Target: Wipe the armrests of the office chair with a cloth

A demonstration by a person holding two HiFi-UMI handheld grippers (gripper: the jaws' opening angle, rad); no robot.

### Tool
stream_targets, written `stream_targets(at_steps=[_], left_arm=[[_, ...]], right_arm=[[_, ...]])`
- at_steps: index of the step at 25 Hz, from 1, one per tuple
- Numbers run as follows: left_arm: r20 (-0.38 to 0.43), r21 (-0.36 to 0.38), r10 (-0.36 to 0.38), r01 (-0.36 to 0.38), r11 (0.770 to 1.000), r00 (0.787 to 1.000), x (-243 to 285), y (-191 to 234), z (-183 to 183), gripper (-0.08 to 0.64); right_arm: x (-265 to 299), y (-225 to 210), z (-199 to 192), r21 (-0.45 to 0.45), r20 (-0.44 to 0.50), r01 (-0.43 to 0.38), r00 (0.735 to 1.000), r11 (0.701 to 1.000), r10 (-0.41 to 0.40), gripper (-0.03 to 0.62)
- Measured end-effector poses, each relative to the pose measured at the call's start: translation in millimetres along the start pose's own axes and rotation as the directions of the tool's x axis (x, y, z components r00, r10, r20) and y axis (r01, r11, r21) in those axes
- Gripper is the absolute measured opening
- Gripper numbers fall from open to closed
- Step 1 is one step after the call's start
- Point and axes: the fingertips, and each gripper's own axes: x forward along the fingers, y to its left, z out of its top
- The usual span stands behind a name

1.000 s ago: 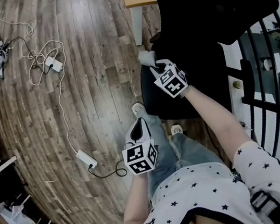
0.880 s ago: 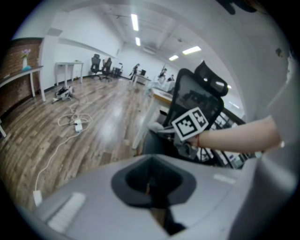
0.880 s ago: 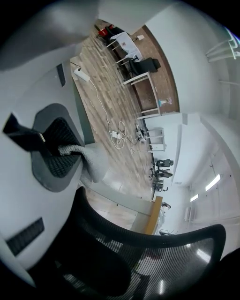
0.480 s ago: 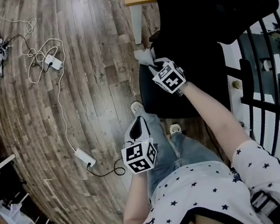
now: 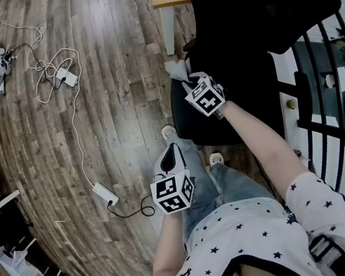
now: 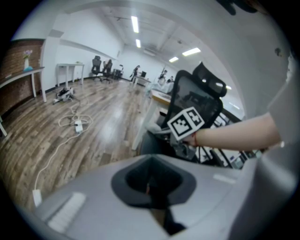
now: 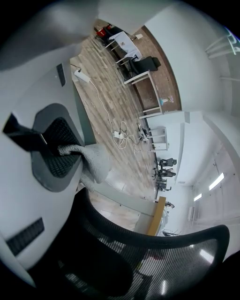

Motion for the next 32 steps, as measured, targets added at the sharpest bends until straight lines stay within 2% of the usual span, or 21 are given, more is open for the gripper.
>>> stream_targets(at_steps=[32], left_arm=[[0.025,-0.011,0.003,-0.002,1.0,1.0,-21,-9,-13,0.006]], right_arm=[[-23,55,-30,-0.045,-0.015,-0.074,0.997,0.996,0.073,0.031]])
